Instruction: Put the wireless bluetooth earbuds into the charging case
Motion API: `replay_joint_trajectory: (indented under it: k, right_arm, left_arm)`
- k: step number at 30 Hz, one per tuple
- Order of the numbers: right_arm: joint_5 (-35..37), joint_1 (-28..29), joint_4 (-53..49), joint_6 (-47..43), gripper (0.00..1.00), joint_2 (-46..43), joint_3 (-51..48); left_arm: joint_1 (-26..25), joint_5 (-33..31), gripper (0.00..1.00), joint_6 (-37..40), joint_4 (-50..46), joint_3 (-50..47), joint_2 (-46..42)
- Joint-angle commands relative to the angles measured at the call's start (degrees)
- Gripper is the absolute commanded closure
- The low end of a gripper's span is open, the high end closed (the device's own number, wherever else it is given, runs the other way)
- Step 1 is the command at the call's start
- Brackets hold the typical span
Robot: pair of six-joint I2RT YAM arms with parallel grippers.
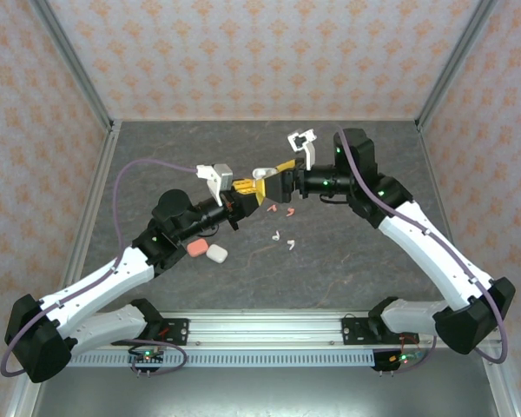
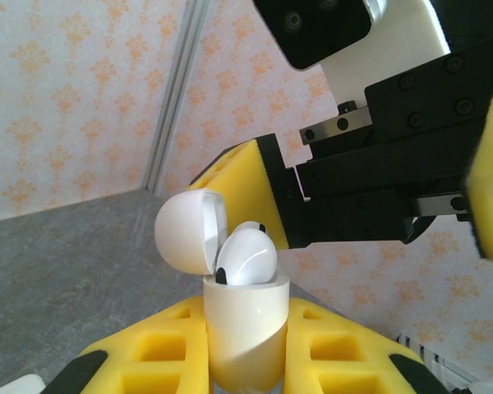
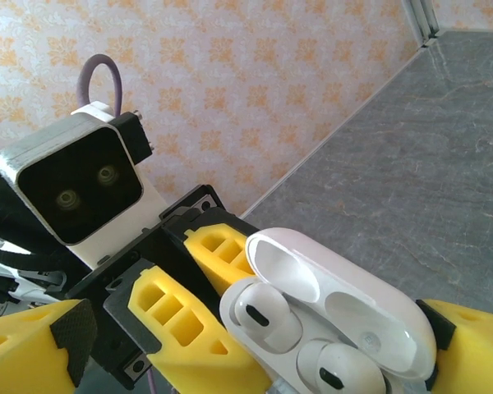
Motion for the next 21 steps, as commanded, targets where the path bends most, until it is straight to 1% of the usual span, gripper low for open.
replay_joint_trajectory:
  k: [1,8,11,13,15,18,19,21]
  right_arm:
    - [-1.6,0.1,3.9,-0.7,0.01,-3.6,-1.1]
    - [0.0,0.0,3.1,-1.2,0.01,-4.3,-2.5]
    - [2.5,0.1,0.9,-2.3,0.01,-4.1,-1.9]
    - [7.7,0.1,-1.9,-3.6,0.01,-4.3,-1.0]
    - [17.8,0.1,-5.7,-4.9,0.02,-4.8,0.0]
    - [31.1,0.1,-8.2,-5.5,0.00,-6.1,-0.4]
    - [34.4,0.1,-8.4,-5.4,0.00,-6.6,-0.9]
    - [37.9,0.1,-8.2,-5.2,0.01,-7.6,-1.8]
  left_arm:
    - [-0.1,-0.7,1.00,-0.1,1.7,0.1,-0.3]
    - [-0.1,-0.7,1.00,-0.1,1.7,0.1,-0.3]
    - [-0.1,-0.8,1.00,-0.2,1.5,0.0,-0.4]
    - [-0.2,-1.0,1.00,-0.2,1.2,0.1,-0.6]
    - [-0.1,-1.5,1.00,-0.2,0.6,0.2,-0.7]
    - [-0.1,-2.2,1.00,0.0,-0.9,0.5,-0.5]
    - [-0.1,-2.4,1.00,0.0,-1.0,0.4,-0.4]
    - [-0.1,-3.0,1.00,0.3,-1.4,0.3,-0.4]
